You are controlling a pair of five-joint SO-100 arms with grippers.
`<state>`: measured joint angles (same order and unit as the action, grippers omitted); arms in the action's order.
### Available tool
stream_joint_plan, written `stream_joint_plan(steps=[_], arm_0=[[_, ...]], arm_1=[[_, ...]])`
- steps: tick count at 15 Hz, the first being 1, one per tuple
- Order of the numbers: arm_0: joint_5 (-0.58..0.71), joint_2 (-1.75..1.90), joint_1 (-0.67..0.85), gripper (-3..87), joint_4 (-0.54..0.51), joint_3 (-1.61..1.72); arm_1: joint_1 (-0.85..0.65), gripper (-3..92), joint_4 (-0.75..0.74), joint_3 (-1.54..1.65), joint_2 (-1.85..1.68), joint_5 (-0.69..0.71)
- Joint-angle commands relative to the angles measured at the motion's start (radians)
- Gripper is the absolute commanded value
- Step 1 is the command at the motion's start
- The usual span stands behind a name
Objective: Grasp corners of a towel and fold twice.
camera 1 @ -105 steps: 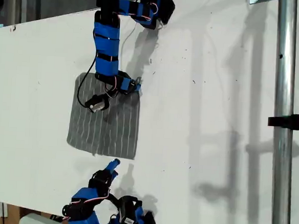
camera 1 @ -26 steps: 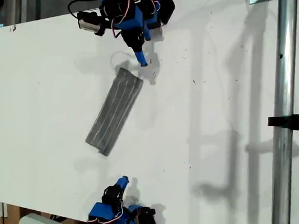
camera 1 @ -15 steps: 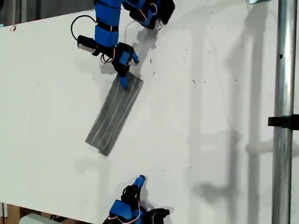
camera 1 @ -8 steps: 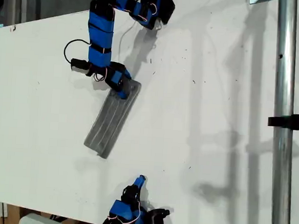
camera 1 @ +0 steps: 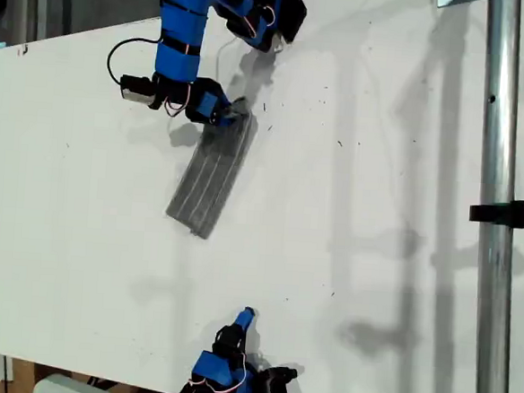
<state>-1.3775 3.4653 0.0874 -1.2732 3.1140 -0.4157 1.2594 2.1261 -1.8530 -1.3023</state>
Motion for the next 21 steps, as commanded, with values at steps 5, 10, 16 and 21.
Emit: stream_joint_plan(steps=[5, 10, 16, 21], arm_0=[[0.000, 0.008, 0.015, -2.6, 0.003, 0.006], [-0.054, 0.008, 0.000, -1.3, -0.017, 0.006], [-0.032, 0.008, 0.051, 0.1, -0.018, 0.006], [0.333, 0.008, 0.052, 0.1, -0.020, 0.006]], arm_1=[[0.110, -0.2, 0.181, -0.210, -0.163, -0.051], [-0.003, 28.6, -0.460, -0.272, 0.098, 0.003], [-0.037, 16.3, -0.676, 0.049, -0.431, 0.077], [0.051, -0.3, -0.225, 0.634, -1.270, -0.044]])
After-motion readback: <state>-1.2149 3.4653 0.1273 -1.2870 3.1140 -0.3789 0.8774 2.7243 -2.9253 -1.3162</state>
